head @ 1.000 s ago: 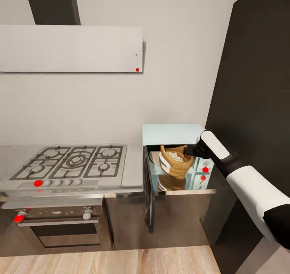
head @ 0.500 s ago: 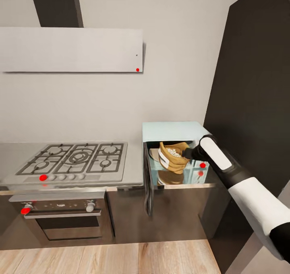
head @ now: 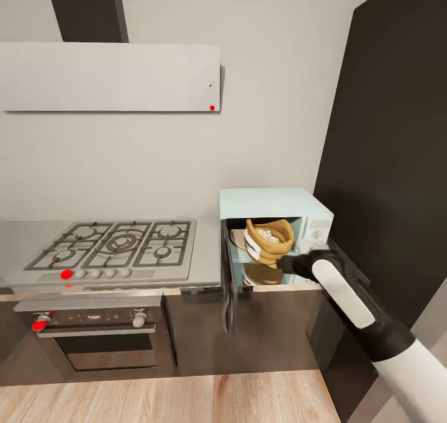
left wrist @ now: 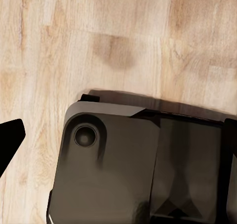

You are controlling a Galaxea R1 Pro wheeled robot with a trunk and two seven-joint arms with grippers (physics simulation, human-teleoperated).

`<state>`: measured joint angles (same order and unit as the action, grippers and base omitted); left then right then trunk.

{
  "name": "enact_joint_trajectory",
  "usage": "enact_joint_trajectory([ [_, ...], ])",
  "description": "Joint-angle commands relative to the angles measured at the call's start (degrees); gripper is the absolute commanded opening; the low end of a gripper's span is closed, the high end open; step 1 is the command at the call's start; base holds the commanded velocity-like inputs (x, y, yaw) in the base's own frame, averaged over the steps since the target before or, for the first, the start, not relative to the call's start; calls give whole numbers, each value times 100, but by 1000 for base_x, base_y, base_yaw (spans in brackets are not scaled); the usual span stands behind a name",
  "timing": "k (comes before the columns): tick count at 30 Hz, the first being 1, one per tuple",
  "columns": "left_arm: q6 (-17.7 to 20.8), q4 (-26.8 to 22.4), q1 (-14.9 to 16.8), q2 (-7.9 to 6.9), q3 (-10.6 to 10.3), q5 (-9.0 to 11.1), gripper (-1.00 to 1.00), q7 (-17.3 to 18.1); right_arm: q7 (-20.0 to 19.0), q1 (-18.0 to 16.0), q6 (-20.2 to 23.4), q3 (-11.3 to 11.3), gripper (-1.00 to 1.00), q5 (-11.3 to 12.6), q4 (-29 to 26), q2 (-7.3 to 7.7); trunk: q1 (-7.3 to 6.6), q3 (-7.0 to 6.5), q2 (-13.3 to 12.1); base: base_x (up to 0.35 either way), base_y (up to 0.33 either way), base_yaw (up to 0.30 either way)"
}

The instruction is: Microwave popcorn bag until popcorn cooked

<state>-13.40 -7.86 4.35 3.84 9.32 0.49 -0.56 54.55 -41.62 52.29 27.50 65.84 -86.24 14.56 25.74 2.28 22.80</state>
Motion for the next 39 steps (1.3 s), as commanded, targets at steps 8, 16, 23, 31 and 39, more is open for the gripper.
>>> enact_joint_trajectory([
  [8, -21, 0, 6, 4, 17, 5, 100, -6, -2377, 645, -1297, -31, 100, -2092, -387, 311, 5, 13, 12, 0, 0, 0],
  [16, -21, -3, 8, 5, 10, 4, 100, -6, -2661, 937, -2331, -10, 100, -2566, 90, 310, 5, 13, 12, 0, 0, 0],
  [23, -22, -5, 6, 10, 8, 3, 100, -6, -2677, 970, -3474, 435, 100, -3039, 1015, 280, 5, 13, 12, 0, 0, 0],
  [31, -22, -5, 5, 10, 8, 4, 100, -6, -3371, 951, -4930, 642, 100, -3670, 2072, 133, 5, 13, 12, 0, 0, 0],
  [39, -22, -5, 5, 10, 8, 4, 100, -6, -4274, 485, -5967, 634, 100, -3692, 3602, 35, 5, 13, 12, 0, 0, 0],
])
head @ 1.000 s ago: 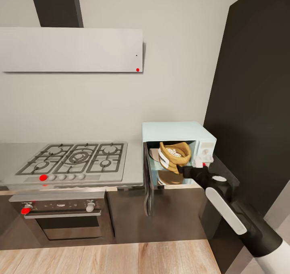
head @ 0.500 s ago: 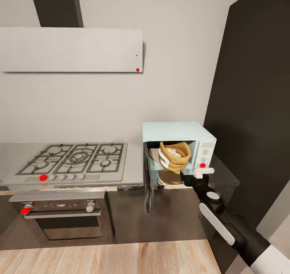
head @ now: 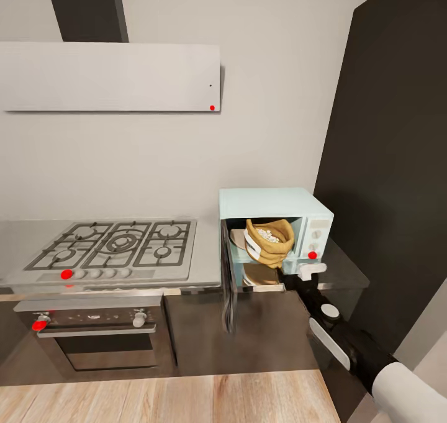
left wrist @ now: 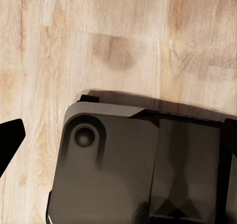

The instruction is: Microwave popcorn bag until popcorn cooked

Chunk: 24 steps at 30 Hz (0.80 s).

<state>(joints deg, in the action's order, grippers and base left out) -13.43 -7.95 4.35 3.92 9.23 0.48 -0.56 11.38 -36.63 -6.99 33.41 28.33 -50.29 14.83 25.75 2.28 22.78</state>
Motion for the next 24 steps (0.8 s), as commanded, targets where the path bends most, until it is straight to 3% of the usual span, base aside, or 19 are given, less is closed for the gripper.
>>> enact_joint_trajectory([
  [1, -19, 4, 5, 3, 17, 5, 100, -6, -29, -95, -127, 43, 100, 61, 181, -10, 3, 14, 14, 0, 0, 0],
  [5, -19, 2, 5, 3, 19, 5, 100, -6, -576, -507, -516, 43, 100, 74, 1060, -209, 3, 14, 14, 0, 0, 0],
  [6, -19, 1, 5, 4, 20, 5, 100, -7, -639, -608, -621, 43, 100, 73, 1276, -276, 3, 14, 14, 0, 0, 0],
  [7, -19, 3, 5, 4, 23, 6, 100, -6, -710, -804, -852, 49, 100, 70, 1706, -439, 3, 14, 14, 0, 0, 0],
  [11, -19, -3, 5, 4, 25, 9, 100, -6, -766, -1203, -1103, 64, 100, 62, 2454, -708, 3, 14, 14, 0, 0, 0],
  [15, -20, -5, 5, 4, 26, 8, 100, -6, -870, -1396, -1156, 73, 100, 54, 2807, -828, 3, 14, 14, 0, 0, 0],
  [24, -19, -5, 3, -5, 25, 5, 100, -6, -892, -1552, -1164, 70, 100, -52, 2896, -871, 3, 14, 14, 0, 0, 0],
])
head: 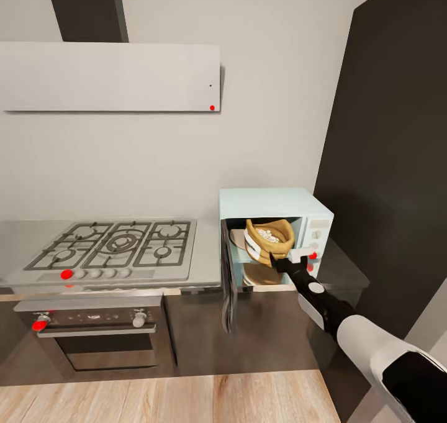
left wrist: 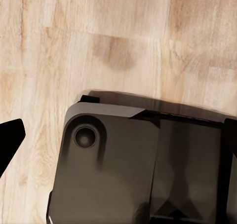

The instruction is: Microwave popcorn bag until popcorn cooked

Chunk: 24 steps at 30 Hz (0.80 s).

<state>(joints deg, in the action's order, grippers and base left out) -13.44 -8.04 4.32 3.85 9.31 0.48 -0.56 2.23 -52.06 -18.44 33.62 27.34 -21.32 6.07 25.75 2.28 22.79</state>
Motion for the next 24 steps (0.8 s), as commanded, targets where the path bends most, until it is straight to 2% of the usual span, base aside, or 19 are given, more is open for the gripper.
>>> enact_joint_trajectory([
  [1, -18, 4, 6, 4, 16, 5, 100, -6, 23, -22, -19, 48, 100, 46, 1, 3, 4, 14, 13, 0, 0, 0],
  [5, -20, 4, 7, 3, 17, 5, 100, -6, 19, -102, -19, 50, 100, 38, 20, -25, 4, 14, 13, 0, 0, 0],
  [8, -19, 4, 7, 2, 18, 5, 100, -6, 19, -243, -29, 55, 100, 32, 279, -108, 4, 14, 13, 0, 0, 0],
  [13, -18, 4, 7, 4, 26, 12, 100, -6, 22, -371, -216, 82, 100, -197, 549, -241, 4, 14, 13, 138, 0, 0],
  [16, -18, 4, 7, 7, 24, 8, 100, -6, 23, -374, -220, 83, 100, -209, 557, -246, 4, 14, 13, 241, 0, 0],
  [24, -22, 4, 5, 4, 19, 5, 100, -6, 23, -375, -221, 83, 100, -211, 560, -238, 4, 14, 13, 19, 0, 0],
])
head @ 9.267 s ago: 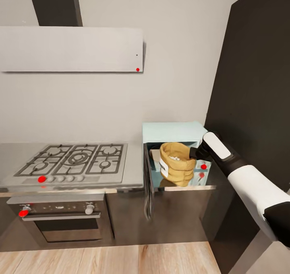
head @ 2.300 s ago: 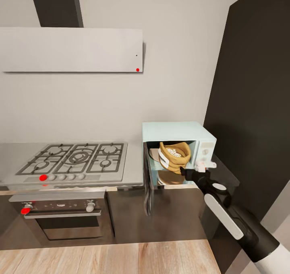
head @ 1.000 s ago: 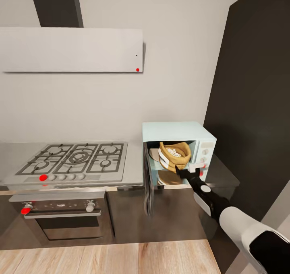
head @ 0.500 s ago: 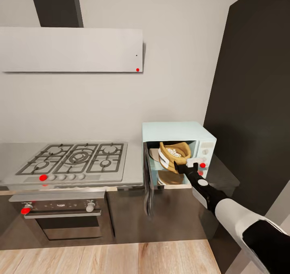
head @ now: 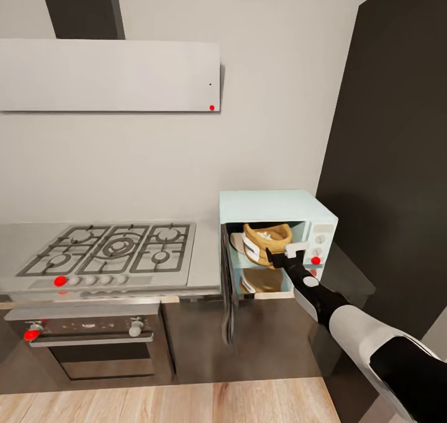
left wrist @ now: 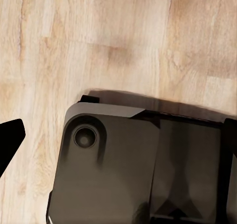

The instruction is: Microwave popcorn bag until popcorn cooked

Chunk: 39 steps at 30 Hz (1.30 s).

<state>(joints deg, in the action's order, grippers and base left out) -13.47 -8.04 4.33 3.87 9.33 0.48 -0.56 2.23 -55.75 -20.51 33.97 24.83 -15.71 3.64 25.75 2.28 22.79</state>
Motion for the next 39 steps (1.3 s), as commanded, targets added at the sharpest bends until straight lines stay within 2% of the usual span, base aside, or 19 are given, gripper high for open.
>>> enact_joint_trajectory([
  [1, -17, 4, 6, 1, 17, 6, 100, -6, 23, -6, -15, 49, 100, 40, -2, 4, 4, 13, 13, 0, 0, 0],
  [30, -16, 4, 6, 1, 16, 13, 100, -6, 23, -15, -24, 50, 100, 34, -3, 5, 4, 13, 13, 115, 1, 0],
  [39, -21, 4, 7, 4, 15, 13, 100, -6, 23, -15, -24, 56, 100, 36, -3, 5, 4, 13, 13, 79, 79, 0],
])
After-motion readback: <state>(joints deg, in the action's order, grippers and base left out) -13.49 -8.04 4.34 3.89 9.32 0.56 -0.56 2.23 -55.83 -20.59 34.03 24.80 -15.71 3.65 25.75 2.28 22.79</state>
